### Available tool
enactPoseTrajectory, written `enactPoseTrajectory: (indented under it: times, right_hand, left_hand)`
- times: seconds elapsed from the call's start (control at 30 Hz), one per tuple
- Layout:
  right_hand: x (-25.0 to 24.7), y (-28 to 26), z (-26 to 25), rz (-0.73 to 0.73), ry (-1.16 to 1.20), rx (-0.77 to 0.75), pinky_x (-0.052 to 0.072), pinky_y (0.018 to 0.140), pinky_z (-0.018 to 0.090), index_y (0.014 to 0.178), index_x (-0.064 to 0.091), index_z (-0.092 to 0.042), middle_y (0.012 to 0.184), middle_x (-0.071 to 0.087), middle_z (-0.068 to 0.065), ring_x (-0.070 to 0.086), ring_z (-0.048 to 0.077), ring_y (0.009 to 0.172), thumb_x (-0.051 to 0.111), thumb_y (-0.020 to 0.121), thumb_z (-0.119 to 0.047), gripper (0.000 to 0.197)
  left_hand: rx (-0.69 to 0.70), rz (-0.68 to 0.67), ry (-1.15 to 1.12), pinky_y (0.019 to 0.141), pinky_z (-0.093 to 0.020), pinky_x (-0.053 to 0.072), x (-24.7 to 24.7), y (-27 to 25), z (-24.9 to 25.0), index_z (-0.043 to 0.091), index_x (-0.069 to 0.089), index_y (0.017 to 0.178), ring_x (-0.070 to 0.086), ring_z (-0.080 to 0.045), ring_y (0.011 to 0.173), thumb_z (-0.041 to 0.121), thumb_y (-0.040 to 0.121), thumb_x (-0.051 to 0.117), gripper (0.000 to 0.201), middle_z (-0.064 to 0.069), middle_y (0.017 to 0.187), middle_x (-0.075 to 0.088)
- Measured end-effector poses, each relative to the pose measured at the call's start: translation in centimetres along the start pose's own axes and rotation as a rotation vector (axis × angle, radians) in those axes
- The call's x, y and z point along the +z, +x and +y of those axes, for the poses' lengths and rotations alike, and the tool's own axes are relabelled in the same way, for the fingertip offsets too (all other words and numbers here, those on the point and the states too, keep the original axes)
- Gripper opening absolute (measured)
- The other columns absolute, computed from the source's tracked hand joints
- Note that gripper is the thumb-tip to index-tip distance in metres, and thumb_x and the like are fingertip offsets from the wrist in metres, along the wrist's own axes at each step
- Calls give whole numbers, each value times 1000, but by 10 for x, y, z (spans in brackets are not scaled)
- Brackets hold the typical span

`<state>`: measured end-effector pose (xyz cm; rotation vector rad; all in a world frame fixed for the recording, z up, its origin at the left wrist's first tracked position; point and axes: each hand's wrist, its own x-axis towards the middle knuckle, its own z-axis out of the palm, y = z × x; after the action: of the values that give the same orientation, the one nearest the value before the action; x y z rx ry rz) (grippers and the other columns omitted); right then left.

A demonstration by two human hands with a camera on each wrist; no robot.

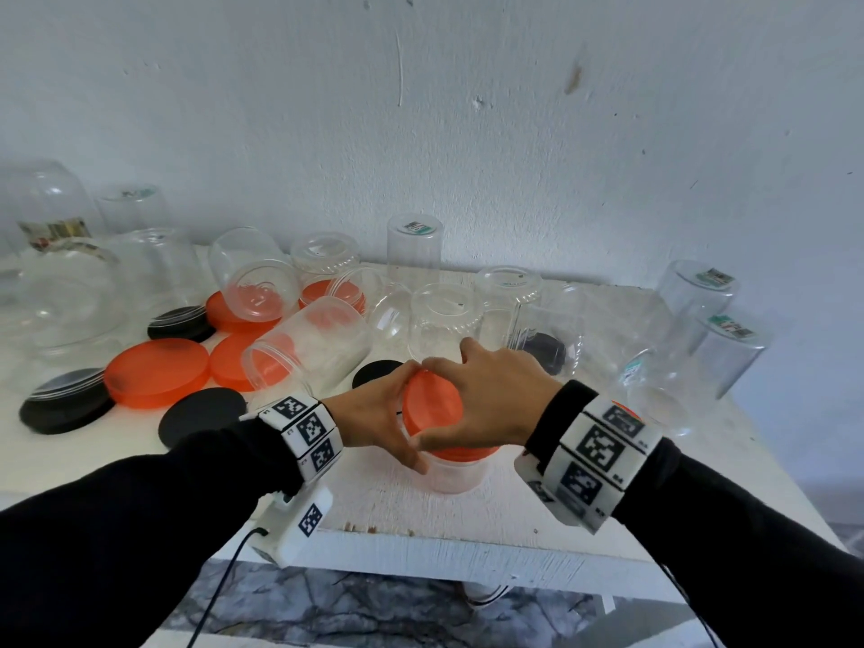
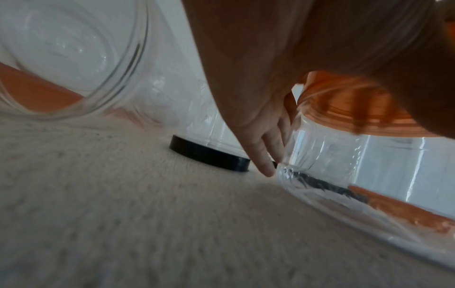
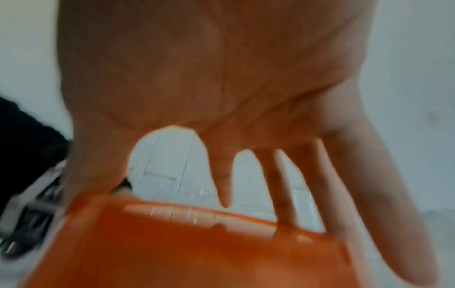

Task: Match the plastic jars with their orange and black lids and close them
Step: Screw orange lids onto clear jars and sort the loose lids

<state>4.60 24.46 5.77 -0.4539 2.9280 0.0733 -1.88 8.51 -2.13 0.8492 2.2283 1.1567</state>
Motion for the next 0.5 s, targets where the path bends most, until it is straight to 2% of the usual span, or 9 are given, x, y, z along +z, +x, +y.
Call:
enactPoseTrajectory:
  times: [0.07, 0.1, 0.13, 0.23, 0.3, 0.4, 0.5]
  right_hand:
    - [-7, 1, 10, -133, 116, -99, 41, 95, 37, 143, 13, -47, 144, 27, 3, 42, 26, 123, 62, 70, -68, 90]
    - [-9, 1, 13, -185, 152, -136, 39, 101, 41, 142, 11, -50, 149, 19, -1, 35, 25, 129, 67, 71, -61, 91]
    - [-10, 3, 15, -208, 157, -159, 39, 103, 43, 141, 13, -51, 149, 18, -3, 32, 24, 130, 70, 71, -56, 91]
    - [-7, 6, 13, -139, 102, -167, 43, 96, 42, 137, 21, -53, 135, 31, -5, 35, 22, 120, 71, 66, -58, 87]
    - [-5, 5, 12, -66, 83, -161, 45, 90, 37, 135, 26, -53, 128, 38, -4, 41, 21, 112, 69, 63, -63, 85]
    - [1, 2, 7, 54, 38, -124, 44, 78, 30, 136, 31, -45, 117, 45, 0, 49, 22, 100, 63, 63, -70, 84]
    - [10, -1, -3, 115, 15, -11, 41, 71, 29, 137, 36, -34, 110, 46, 4, 53, 26, 96, 57, 64, -75, 86]
  left_hand:
    - [2, -9, -49, 89, -11, 40, 0, 0, 0, 27, 29, 126, 48, 5, 110, 14, 49, 91, 100, 15, 118, 48]
    - [7, -17, -63, 89, -13, 41, 0, 0, 0, 25, 32, 126, 48, 4, 110, 17, 47, 91, 99, 14, 118, 49]
    - [9, -24, -65, 89, -15, 43, 0, 0, 0, 23, 34, 125, 49, 2, 110, 26, 43, 90, 99, 13, 117, 49]
    - [17, -17, -40, 92, -18, 44, 0, -1, 0, 23, 36, 123, 48, -2, 112, 40, 36, 84, 101, 10, 118, 48]
    - [29, -6, -30, 94, -15, 41, 1, -1, -1, 25, 34, 126, 47, 0, 114, 38, 36, 86, 104, 11, 120, 48]
    - [32, 15, -13, 91, -9, 39, 1, -1, 0, 29, 33, 124, 48, 3, 111, 31, 37, 88, 103, 14, 119, 49]
    - [14, 32, 35, 88, -15, 44, 1, -2, 1, 30, 33, 121, 53, -4, 107, 34, 37, 90, 101, 11, 114, 52]
